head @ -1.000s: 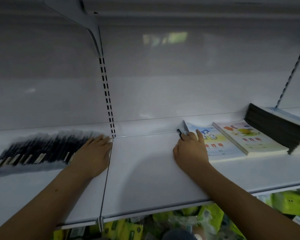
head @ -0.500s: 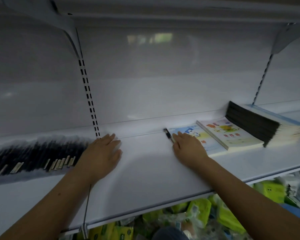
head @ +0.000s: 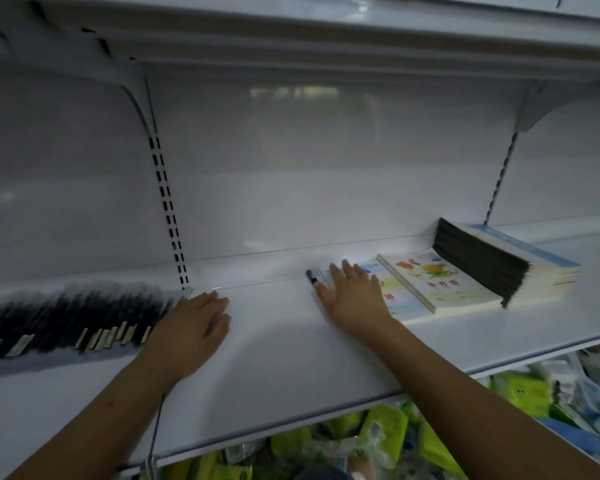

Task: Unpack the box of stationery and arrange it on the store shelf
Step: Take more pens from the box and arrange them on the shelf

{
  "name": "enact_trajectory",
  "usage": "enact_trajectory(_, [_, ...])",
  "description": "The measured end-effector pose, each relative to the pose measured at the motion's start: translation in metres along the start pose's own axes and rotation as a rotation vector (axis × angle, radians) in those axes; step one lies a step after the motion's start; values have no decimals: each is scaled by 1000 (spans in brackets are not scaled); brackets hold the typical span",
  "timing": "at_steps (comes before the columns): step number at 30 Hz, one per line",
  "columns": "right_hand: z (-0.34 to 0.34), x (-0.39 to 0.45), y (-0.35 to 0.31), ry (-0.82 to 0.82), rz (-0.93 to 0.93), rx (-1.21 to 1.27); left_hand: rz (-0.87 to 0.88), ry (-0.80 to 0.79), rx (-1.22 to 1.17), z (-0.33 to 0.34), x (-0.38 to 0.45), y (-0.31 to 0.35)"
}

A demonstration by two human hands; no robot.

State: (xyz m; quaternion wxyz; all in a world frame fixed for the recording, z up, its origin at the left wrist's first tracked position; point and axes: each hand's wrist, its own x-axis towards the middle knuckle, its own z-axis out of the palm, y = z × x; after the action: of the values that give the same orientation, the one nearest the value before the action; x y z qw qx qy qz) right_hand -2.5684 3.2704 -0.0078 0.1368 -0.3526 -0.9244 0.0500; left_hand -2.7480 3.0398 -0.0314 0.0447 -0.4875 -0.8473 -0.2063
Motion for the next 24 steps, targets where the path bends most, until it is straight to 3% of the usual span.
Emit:
enact_trajectory(4, [-17,-17,-44,206,-231,269,0,90,-18,-13,-27,4])
enact_trajectory(9, [-22,-39,-140,285,-484,598,-97,331,-52,-53,-98,2])
enact_trajectory(17, [-24,-103,-318,118,-809,838,-602,526,166,-129,-299,-44])
enact_trajectory(24, [6,-232,-452,-95,-1025,958,-1232,696,303,-156,-542,-32])
